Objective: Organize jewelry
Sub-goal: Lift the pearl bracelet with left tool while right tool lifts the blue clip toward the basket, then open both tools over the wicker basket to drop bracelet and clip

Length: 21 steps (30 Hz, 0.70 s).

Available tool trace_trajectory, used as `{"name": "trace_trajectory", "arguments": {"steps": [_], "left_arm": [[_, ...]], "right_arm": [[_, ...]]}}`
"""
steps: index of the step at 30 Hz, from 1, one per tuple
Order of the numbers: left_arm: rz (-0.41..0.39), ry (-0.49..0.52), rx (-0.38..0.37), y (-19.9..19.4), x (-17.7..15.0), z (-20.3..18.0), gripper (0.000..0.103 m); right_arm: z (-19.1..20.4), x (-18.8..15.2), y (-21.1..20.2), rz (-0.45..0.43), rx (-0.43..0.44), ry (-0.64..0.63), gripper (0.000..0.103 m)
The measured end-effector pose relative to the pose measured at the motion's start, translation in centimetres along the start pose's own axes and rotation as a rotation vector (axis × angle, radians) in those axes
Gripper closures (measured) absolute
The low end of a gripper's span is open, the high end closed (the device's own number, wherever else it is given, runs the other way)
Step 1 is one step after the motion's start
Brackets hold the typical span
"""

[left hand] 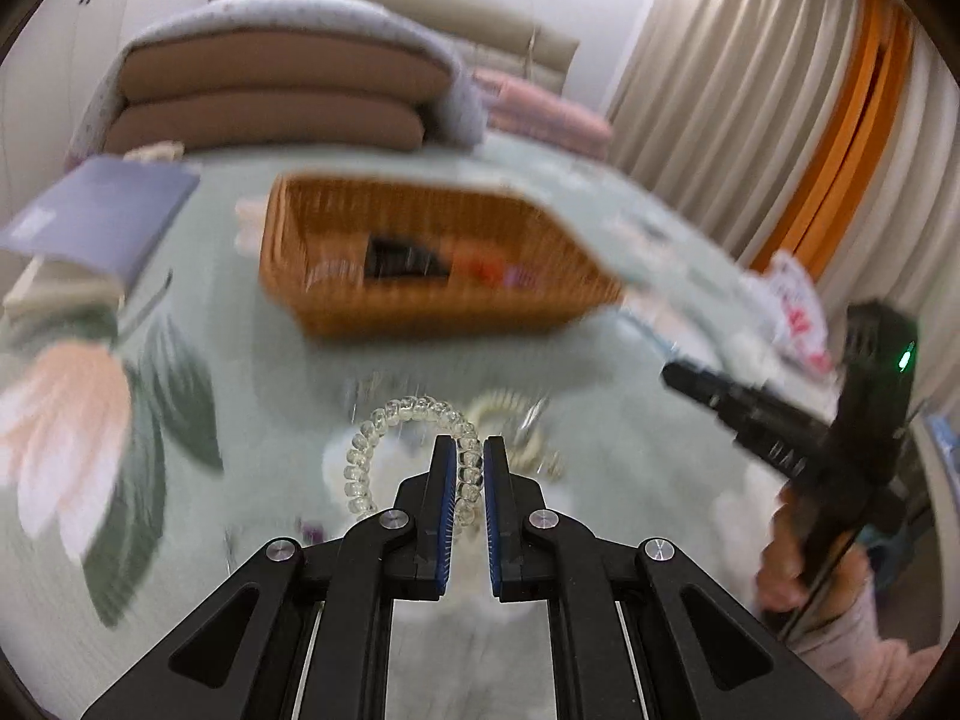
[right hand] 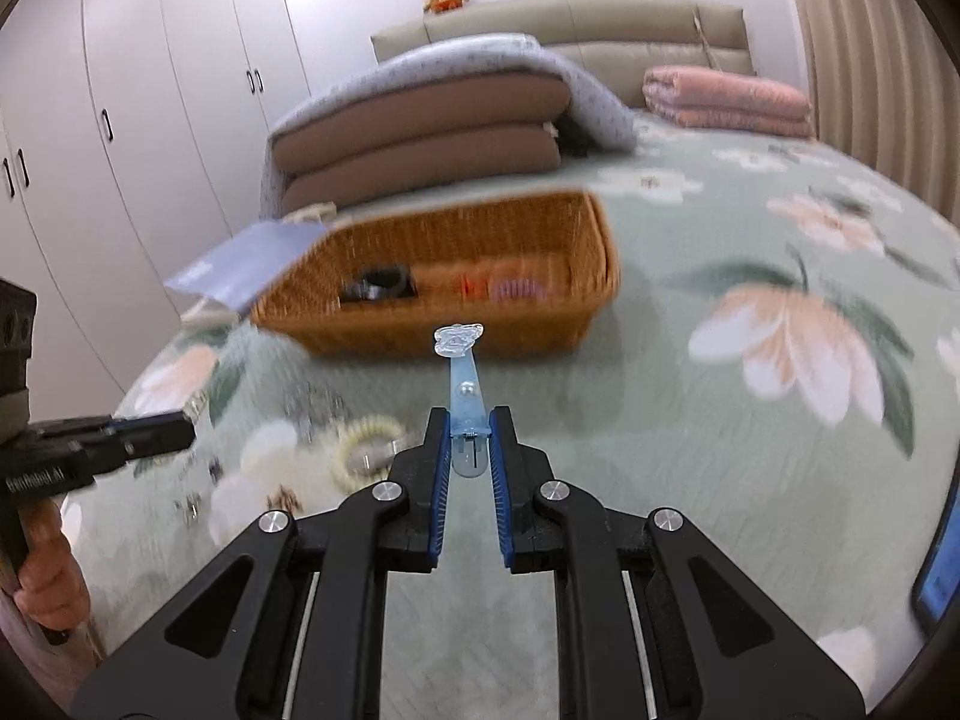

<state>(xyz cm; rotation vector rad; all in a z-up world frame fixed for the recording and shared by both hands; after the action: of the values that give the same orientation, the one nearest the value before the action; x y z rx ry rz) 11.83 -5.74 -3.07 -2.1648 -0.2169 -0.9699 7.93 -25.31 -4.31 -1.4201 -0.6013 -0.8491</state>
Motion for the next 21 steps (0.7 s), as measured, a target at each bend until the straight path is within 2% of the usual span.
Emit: {"name": "trace_trajectory", "arguments": {"steps": [2,6,11,16,21], "left_arm": [[-0.035,0.005,-0.029,-0.4,2.5,-0.4,0.094],[-0.067,0.022,-0.027,0.8,6.9,-0.5,0.094],[-0.085,0.011,0.029,4.5,11.1,1.4,0.094],[-0.06,-0.032,0.106,8.3,12.0,4.9,0.094],[-0.024,-0.059,0.121,10.3,10.9,7.2,0.094]], "right_arm": [[0.2,1.8,-0.2,-0.023,-0.008,-0.007,0.091],[0.4,6.0,1.3,-0.046,-0.03,-0.009,0.091],[0.2,9.7,6.0,-0.026,-0.041,0.01,0.091],[0.6,10.4,11.9,0.069,-0.051,0.0,0.091],[0.8,9.8,14.5,0.094,-0.058,-0.019,0.089]]}}
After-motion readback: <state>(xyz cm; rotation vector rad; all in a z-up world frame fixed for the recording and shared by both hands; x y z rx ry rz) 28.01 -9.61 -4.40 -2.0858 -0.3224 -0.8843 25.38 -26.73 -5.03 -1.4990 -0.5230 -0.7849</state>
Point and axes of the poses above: each gripper's, at about its wrist camera, not at the fingertips, and y roughly the way its jaws point, z to its left, x to its top, the point moved 8 cm from there along y, roughly the way its jaws point, and after that the axes turned 10 degrees about -x, right-handed, at the moved point
